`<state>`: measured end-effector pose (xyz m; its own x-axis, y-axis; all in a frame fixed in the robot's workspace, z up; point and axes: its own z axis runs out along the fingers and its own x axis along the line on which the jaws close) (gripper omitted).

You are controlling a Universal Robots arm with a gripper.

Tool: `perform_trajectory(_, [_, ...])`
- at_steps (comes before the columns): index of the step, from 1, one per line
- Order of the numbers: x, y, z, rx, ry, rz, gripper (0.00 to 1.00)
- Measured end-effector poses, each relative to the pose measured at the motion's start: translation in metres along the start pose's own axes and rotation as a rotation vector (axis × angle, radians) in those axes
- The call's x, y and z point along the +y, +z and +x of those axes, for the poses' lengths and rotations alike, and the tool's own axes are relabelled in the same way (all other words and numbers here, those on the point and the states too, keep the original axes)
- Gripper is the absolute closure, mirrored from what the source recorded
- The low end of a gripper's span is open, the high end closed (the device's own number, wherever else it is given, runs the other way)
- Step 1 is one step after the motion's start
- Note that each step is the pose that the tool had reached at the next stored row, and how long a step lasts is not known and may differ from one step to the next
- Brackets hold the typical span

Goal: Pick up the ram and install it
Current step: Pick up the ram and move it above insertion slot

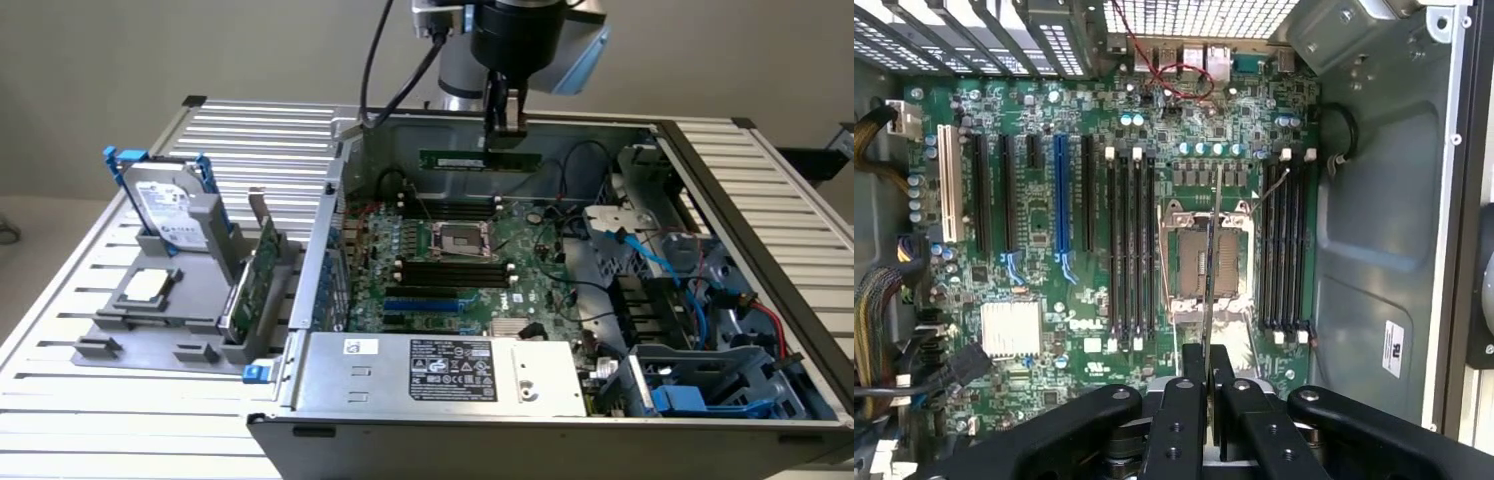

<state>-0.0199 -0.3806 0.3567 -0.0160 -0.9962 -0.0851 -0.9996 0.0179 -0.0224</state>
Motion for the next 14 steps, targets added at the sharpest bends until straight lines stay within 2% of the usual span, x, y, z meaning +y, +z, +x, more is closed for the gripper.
perform_trajectory(4, [-0.0007, 0.0004, -0.0005, 0.0032, 0.014, -0.0104, 0.87])
perform_trajectory(8, [-0.0019, 0.0005, -0.0008, 0.011, 0.021, -0.0263, 0.87])
perform_trajectory(9, [-0.002, 0.0005, -0.0008, 0.0128, 0.021, -0.0276, 0.87])
perform_trajectory(14, [-0.0021, 0.0005, -0.0009, 0.0128, 0.021, -0.0281, 0.87])
